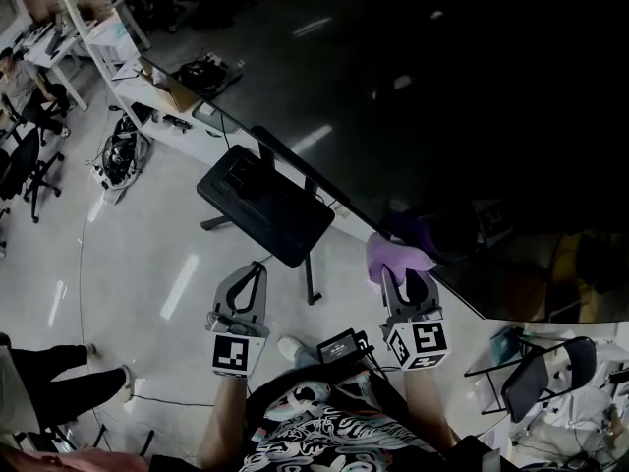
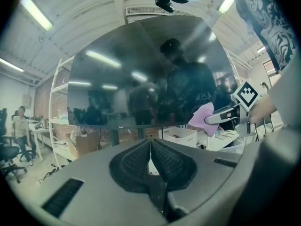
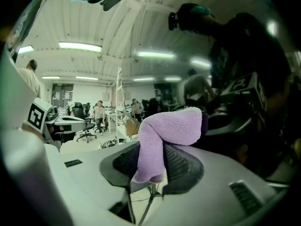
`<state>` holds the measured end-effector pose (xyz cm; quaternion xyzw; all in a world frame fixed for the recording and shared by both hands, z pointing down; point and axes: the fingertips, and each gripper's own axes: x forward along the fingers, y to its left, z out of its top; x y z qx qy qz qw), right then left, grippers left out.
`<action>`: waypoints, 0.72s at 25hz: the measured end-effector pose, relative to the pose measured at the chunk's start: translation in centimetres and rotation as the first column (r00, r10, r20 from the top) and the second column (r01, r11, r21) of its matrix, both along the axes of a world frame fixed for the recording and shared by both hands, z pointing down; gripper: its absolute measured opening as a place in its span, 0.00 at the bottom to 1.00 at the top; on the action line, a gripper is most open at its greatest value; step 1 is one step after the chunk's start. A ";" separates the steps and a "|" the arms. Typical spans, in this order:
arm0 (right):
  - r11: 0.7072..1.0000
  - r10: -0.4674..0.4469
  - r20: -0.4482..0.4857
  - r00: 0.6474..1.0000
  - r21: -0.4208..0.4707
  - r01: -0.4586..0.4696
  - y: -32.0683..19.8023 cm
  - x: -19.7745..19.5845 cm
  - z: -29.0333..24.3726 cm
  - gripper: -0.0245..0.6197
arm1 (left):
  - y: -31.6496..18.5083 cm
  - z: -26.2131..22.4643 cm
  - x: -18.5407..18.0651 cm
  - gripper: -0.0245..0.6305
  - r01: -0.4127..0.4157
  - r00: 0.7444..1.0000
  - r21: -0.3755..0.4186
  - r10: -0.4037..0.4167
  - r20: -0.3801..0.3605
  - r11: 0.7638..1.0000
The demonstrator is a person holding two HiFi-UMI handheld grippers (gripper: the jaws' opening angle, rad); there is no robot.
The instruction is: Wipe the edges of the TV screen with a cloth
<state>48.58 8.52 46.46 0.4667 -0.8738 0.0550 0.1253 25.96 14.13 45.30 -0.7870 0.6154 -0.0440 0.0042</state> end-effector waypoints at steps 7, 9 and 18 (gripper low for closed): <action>1.000 -0.010 0.009 1.000 -0.009 0.010 -1.0 -2.1 0.1 0.27 | 0.8 -0.6 -2.6 0.06 0.037 0.999 0.014 -0.037 0.001 0.999; 1.000 -0.021 0.008 1.000 -0.012 0.021 -1.2 -2.6 0.0 0.27 | 1.2 -0.7 -3.6 0.06 0.069 0.998 0.008 -0.069 -0.003 0.998; 0.999 -0.050 0.015 0.999 -0.015 0.050 -1.7 -4.0 0.1 0.27 | 2.4 -0.8 -5.5 0.06 0.117 0.993 0.015 -0.118 0.013 0.993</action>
